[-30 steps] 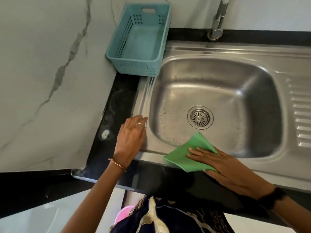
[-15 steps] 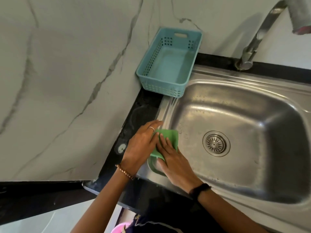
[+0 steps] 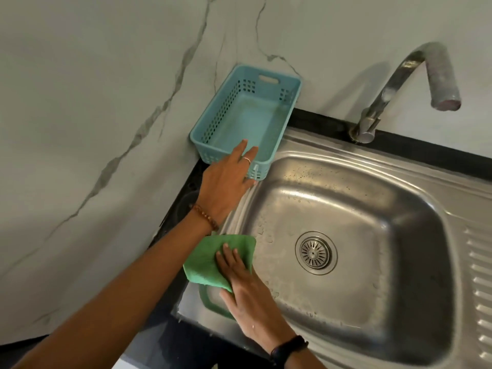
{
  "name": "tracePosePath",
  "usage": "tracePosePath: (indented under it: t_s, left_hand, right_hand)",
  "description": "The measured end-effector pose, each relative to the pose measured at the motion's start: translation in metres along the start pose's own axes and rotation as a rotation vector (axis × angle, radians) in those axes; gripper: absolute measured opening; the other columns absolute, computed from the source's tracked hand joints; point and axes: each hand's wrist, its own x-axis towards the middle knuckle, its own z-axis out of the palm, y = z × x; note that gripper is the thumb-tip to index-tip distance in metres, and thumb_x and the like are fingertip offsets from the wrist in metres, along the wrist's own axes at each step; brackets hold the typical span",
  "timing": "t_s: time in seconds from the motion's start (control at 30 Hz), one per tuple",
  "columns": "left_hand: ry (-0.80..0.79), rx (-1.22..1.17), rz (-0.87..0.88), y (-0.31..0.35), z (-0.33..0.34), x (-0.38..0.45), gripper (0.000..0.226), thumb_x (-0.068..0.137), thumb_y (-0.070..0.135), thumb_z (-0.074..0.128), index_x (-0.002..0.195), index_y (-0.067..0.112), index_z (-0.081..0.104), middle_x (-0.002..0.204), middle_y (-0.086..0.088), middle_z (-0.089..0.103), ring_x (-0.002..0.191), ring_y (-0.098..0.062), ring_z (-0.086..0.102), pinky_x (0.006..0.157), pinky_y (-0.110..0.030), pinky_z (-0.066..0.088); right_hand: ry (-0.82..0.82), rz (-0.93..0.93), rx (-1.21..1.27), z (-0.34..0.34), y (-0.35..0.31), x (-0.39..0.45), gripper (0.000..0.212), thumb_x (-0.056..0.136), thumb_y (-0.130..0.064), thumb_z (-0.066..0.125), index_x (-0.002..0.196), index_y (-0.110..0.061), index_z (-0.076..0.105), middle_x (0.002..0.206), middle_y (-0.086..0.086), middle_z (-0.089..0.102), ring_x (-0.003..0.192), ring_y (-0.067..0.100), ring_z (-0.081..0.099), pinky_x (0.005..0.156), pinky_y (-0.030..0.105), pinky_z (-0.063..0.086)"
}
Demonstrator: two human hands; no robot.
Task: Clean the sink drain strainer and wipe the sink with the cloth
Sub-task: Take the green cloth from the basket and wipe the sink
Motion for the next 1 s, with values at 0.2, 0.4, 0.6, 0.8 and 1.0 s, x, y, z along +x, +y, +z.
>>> tracePosePath:
  t_s: [0.2, 0.4, 0.6, 0.8, 1.0]
  left_hand:
    - [0.101, -0.067, 0.031, -0.01, -0.01, 0.02, 0.018, 0.083, 0.026, 0.063, 0.09, 0.01, 0.058, 0.091, -0.007, 0.064, 0.082, -0.026, 0.063, 0.061, -0.03, 0.042]
    - [0.132, -0.176, 0.029, -0.006, -0.022, 0.021, 0.024, 0.08, 0.024, 0.067, 0.096, 0.008, 0.06, 0.096, -0.009, 0.064, 0.084, -0.028, 0.062, 0.071, -0.041, 0.05]
    - [0.165, -0.156, 0.001, -0.005, -0.015, 0.02, 0.019, 0.08, 0.021, 0.067, 0.094, 0.009, 0.06, 0.092, -0.008, 0.062, 0.081, -0.029, 0.061, 0.068, -0.037, 0.046]
    - [0.149, -0.121, -0.024, 0.001, -0.004, 0.015, 0.019, 0.082, 0.015, 0.066, 0.097, 0.006, 0.061, 0.097, -0.011, 0.062, 0.085, -0.031, 0.062, 0.075, -0.04, 0.047]
    - [0.146, -0.069, -0.068, 0.006, 0.004, 0.009, 0.02, 0.084, 0.015, 0.062, 0.1, 0.004, 0.058, 0.102, -0.013, 0.06, 0.084, -0.035, 0.061, 0.072, -0.043, 0.048]
  right_hand:
    - [0.077, 0.056, 0.113, -0.018, 0.013, 0.036, 0.068, 0.096, -0.027, 0.042, 0.143, -0.03, -0.007, 0.151, -0.016, -0.012, 0.141, 0.004, -0.008, 0.116, 0.024, 0.005]
    - [0.2, 0.072, 0.027, -0.08, 0.057, 0.107, 0.062, 0.094, -0.018, 0.047, 0.148, -0.017, 0.015, 0.158, 0.004, 0.011, 0.141, 0.026, 0.025, 0.111, 0.039, 0.035]
    - [0.214, 0.108, -0.556, -0.132, 0.113, 0.157, 0.058, 0.097, -0.009, 0.032, 0.148, -0.007, 0.005, 0.158, 0.014, 0.003, 0.146, 0.027, 0.001, 0.12, 0.045, -0.001]
    - [0.281, 0.224, -0.723, -0.161, 0.149, 0.142, 0.058, 0.096, -0.004, 0.022, 0.146, -0.004, -0.006, 0.158, 0.013, -0.005, 0.146, 0.026, -0.002, 0.116, 0.044, -0.01]
    - [0.266, 0.293, -0.766, -0.178, 0.171, 0.112, 0.059, 0.096, -0.005, 0.024, 0.146, -0.005, -0.007, 0.158, 0.013, -0.005, 0.146, 0.027, -0.001, 0.118, 0.046, -0.006]
